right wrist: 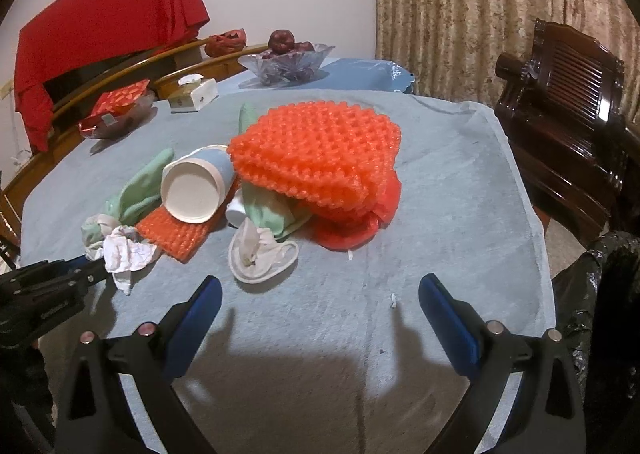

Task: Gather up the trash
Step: 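Grasp green glove with left gripper while right gripper grasps orange foam net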

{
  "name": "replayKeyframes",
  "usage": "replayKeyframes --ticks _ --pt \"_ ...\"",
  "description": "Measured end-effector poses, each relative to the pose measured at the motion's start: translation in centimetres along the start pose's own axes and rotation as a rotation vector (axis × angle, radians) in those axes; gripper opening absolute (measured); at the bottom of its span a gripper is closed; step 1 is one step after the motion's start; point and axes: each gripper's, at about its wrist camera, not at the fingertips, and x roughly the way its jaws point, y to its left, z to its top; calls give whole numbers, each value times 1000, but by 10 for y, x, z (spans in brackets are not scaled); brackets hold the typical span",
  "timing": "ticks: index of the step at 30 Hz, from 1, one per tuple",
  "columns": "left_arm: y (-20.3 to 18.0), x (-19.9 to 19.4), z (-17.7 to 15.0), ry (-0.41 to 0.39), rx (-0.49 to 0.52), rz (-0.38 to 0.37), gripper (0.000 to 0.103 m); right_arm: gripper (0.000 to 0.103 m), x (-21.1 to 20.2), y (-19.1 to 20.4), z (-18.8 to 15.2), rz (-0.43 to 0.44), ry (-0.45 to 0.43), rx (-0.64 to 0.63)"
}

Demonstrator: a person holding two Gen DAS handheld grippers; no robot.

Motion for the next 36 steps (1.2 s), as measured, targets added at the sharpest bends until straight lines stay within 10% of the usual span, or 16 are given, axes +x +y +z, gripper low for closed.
replayKeyframes --ticks 17,26,34,36 --pt "-1 -21 27 -101 3 9 70 97 -4 -6 18 -16 -42 -3" --pt "4 15 48 -55 -14 29 63 97 3 -16 38 -23 -65 14" --pt "2 30 53 -24 -10 17 34 96 19 -23 64 -20 -75 13" --pt "2 28 53 -29 -13 19 29 83 21 -22 66 13 -68 6"
